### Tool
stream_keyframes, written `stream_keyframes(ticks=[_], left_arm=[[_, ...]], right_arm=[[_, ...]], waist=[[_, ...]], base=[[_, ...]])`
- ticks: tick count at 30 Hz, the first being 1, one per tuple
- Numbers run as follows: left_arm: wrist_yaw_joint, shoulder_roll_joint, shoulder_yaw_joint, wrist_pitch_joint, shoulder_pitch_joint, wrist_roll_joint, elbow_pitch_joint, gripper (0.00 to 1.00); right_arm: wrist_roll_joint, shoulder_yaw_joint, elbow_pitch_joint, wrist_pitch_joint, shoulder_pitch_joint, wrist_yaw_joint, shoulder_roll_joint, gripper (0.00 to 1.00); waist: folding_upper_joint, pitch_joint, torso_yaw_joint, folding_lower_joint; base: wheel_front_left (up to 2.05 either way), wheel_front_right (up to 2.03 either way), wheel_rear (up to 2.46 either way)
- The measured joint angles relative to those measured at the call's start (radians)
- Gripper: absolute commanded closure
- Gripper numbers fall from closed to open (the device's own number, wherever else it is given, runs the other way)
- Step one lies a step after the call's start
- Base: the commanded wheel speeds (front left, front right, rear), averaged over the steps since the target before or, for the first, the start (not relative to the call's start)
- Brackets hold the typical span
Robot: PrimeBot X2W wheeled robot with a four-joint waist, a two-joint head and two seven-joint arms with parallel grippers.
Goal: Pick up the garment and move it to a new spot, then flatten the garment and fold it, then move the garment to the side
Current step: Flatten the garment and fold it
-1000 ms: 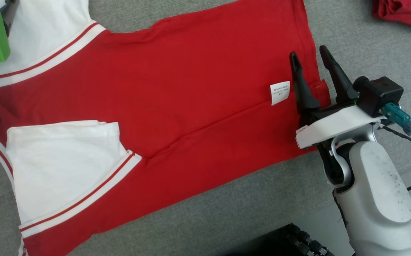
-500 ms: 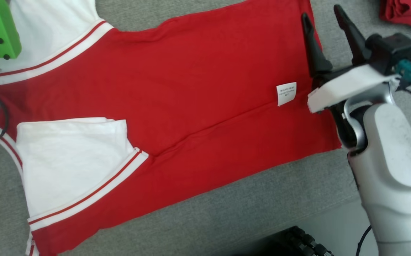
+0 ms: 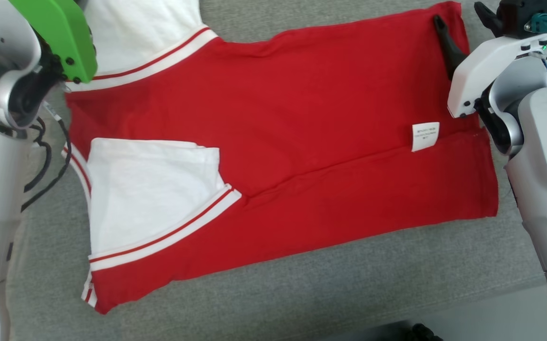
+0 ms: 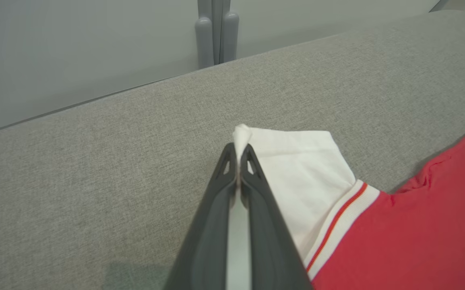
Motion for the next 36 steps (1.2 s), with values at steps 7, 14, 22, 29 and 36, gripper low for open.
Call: stream_keyframes(ticks=[7, 14, 22, 29, 36], left_arm=[[-0.004, -0.013, -0.015, -0.038, 0.026, -0.019, -0.017, 1.0], [-0.004, -0.014, -0.021, -0.068, 0.058, -0.034, 0.002, 1.0], [-0.005, -0.016, -0.035, -0.123, 0.111, -0.059, -0.001, 1.0], [-0.008, -0.003, -0.028, -0.193, 0.268, -0.113, -0.103, 1.0], [0.017, 0.005, -0.011, -0.258, 0.524, -0.159, -0.213, 1.0]], right_arm=[[0.047, 0.041, 0.07, 0.035, -0.037, 0.0, -0.032, 1.0], [0.05, 0.051, 0.125, 0.033, -0.037, 0.0, -0.036, 1.0], [0.053, 0.07, 0.113, -0.075, -0.012, 0.0, -0.031, 1.0], [0.104, 0.078, 0.052, -0.17, 0.144, 0.0, -0.049, 1.0], [0.139, 0.017, -0.047, -0.214, 0.35, 0.0, -0.054, 1.0]], waist=[[0.0, -0.028, 0.047, 0.0], [0.0, -0.077, 0.057, 0.0], [0.0, -0.154, 0.056, -0.0001], [0.0, -0.237, 0.063, -0.0001], [0.0, -0.316, 0.083, -0.0002]], base=[[0.0, 0.0, 0.0], [0.0, 0.0, 0.0], [0.0, 0.0, 0.0], [0.0, 0.0, 0.0], [0.0, 0.0, 0.0]])
